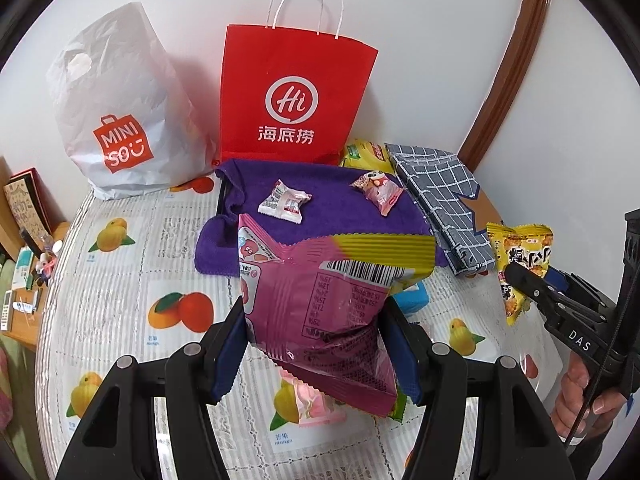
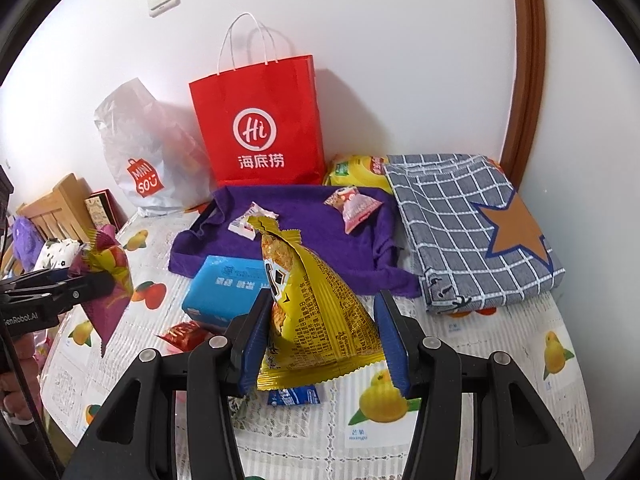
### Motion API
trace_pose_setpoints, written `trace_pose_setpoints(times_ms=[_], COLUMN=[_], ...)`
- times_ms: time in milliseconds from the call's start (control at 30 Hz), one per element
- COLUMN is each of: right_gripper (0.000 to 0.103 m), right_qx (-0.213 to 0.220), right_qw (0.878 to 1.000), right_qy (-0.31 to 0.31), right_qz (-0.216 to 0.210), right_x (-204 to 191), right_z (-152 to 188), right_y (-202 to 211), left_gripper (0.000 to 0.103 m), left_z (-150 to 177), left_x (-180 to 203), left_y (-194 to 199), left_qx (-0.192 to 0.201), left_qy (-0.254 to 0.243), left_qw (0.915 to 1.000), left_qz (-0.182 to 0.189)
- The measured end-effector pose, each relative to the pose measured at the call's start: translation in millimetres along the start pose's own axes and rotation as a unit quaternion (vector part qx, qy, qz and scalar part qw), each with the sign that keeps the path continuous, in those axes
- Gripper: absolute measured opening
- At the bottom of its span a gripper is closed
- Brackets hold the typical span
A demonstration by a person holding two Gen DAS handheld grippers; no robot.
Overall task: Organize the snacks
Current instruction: 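Lift both bags and carry them toward the purple towel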
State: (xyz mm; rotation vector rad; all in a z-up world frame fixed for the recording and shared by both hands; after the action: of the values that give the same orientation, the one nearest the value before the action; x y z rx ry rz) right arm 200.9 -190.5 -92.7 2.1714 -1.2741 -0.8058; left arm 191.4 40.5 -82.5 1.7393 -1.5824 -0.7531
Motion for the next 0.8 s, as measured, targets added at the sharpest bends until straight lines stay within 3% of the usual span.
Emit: trace_pose_setpoints(times_ms=[400, 800], right_gripper=[0.051, 0.051], right_qx=[-0.003, -0.021], right_qw=[1.000, 0.999], right_qy=[0.019, 0.031], right_qz=[-0.008, -0.004], right_x=[-6.2, 12.8], right_z=[-43.3, -88.2], right_y=[-32.7, -84.4], left_gripper=[0.061, 0.061], left_z=[-38.8, -85.4], left_x=[-3.7, -17.3], left_y=[-15.9, -65.9], left_qx=[0.011, 0.003], left_qy=[-0.002, 0.006], left_qw=[0.9999, 0.9993], left_qz=[-0.013, -0.036])
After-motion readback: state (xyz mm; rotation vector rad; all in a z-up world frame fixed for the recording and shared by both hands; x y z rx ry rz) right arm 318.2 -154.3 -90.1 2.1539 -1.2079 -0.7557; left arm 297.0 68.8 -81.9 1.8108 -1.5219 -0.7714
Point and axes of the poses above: each gripper's, at about its wrist camera, not at the fingertips, and y roughly against the way its jaws point, x to its right, z to its underside, the point moved 7 cm from there along -y, roughly the way its jaws point, and after that the axes turned 15 degrees about -z, right-handed, at the moved point
